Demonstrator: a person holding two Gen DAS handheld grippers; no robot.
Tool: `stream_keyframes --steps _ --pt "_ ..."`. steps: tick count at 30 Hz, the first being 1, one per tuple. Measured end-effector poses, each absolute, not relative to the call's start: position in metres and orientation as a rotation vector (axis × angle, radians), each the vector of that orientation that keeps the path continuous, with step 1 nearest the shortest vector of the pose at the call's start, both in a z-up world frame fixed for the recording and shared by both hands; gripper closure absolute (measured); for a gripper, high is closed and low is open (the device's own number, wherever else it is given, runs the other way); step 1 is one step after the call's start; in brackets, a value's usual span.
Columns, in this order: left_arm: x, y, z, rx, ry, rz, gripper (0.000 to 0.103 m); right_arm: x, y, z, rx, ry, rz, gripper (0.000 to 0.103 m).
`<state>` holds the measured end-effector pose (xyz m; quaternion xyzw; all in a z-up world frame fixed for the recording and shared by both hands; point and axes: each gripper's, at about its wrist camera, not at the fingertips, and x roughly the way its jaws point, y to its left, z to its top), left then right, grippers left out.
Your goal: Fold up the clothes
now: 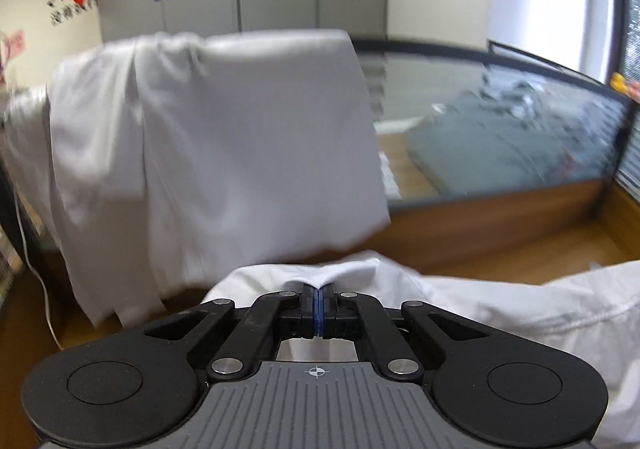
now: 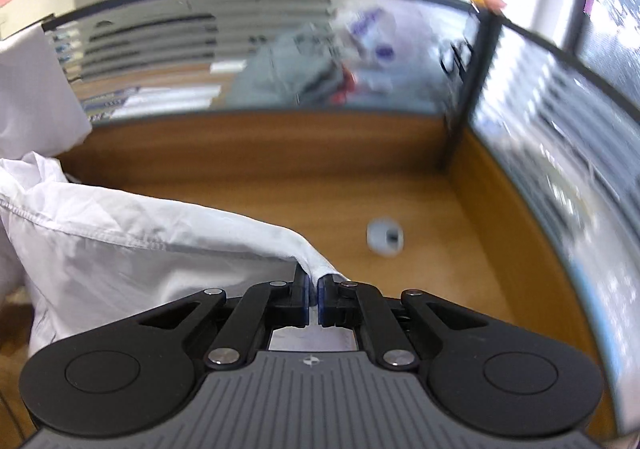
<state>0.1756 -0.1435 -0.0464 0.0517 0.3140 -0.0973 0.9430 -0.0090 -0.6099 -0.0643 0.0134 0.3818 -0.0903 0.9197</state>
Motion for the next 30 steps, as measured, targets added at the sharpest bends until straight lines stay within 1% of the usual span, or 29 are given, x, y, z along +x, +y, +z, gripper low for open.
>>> stream_keyframes --steps 5,9,13,17,18,22,26,30 --pt "0.206 -0.155 -0.009 0.103 0.561 -0.122 0.101 0.058 -0.627 -0.018 -0.070 0.682 -0.120 0.099" --pt "0.207 -0.156 0.023 0.085 0.492 -0.079 0.101 0.096 -0.637 0.043 -0.152 0.527 -0.098 0.099" --pt "0.185 -0.155 0.056 0.056 0.422 -0.072 0.101 0.103 -0.643 0.113 -0.186 0.343 -0.092 0.099" --pt "0.140 -0.155 0.069 0.076 0.411 -0.085 0.101 0.087 -0.654 0.146 -0.183 0.298 -0.052 0.099" --pt "0.128 -0.155 0.071 0.085 0.413 -0.090 0.101 0.081 -0.656 0.143 -0.177 0.309 -0.044 0.099" --pt "0.075 -0.157 0.057 0.135 0.488 -0.119 0.101 0.047 -0.662 0.089 -0.135 0.455 -0.028 0.099" --pt "0.033 -0.164 0.032 0.196 0.600 -0.145 0.101 0.013 -0.669 0.035 -0.091 0.599 -0.012 0.099" --pt "0.005 -0.179 -0.004 0.251 0.704 -0.173 0.101 -0.018 -0.676 -0.018 -0.055 0.732 -0.011 0.099"
